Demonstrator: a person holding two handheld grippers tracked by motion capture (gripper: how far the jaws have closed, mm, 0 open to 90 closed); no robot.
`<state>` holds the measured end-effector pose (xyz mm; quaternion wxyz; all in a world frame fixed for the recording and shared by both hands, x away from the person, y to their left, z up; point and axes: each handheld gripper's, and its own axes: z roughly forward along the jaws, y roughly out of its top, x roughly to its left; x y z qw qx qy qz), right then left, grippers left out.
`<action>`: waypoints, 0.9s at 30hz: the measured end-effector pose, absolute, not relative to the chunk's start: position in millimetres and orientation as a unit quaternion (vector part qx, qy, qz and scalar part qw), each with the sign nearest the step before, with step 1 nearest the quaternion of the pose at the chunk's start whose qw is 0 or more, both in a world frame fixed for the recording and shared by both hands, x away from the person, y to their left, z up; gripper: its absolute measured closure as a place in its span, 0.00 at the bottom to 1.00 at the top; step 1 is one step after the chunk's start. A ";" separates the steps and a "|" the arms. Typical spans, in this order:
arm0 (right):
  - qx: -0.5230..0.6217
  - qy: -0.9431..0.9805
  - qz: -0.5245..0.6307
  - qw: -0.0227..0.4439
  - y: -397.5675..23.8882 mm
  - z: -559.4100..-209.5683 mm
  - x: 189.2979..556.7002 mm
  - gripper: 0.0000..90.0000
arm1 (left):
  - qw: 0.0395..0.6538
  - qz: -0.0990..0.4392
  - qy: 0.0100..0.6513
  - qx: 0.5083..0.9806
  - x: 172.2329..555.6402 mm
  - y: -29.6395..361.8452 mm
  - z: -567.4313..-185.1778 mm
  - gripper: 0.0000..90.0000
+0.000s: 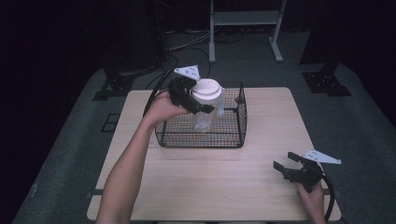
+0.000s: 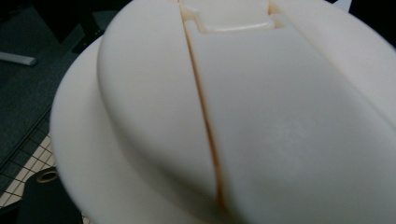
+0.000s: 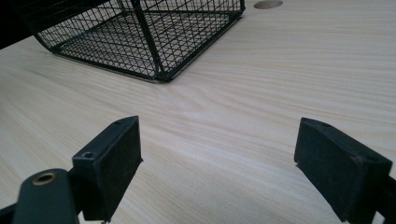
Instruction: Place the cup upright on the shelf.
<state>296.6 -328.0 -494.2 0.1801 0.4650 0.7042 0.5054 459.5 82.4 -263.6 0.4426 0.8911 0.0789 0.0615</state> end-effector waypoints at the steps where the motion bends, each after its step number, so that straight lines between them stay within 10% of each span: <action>1: 0.465 0.704 0.505 0.180 -328.0 -494.2 296.7 0.15 | 0.441 0.064 0.078 0.892 461.2 81.3 -263.4 0.17; 27: 0.463 0.705 0.507 0.178 -327.8 -494.1 296.3 0.15 | 0.405 0.047 0.144 0.902 511.3 71.2 -327.4 0.17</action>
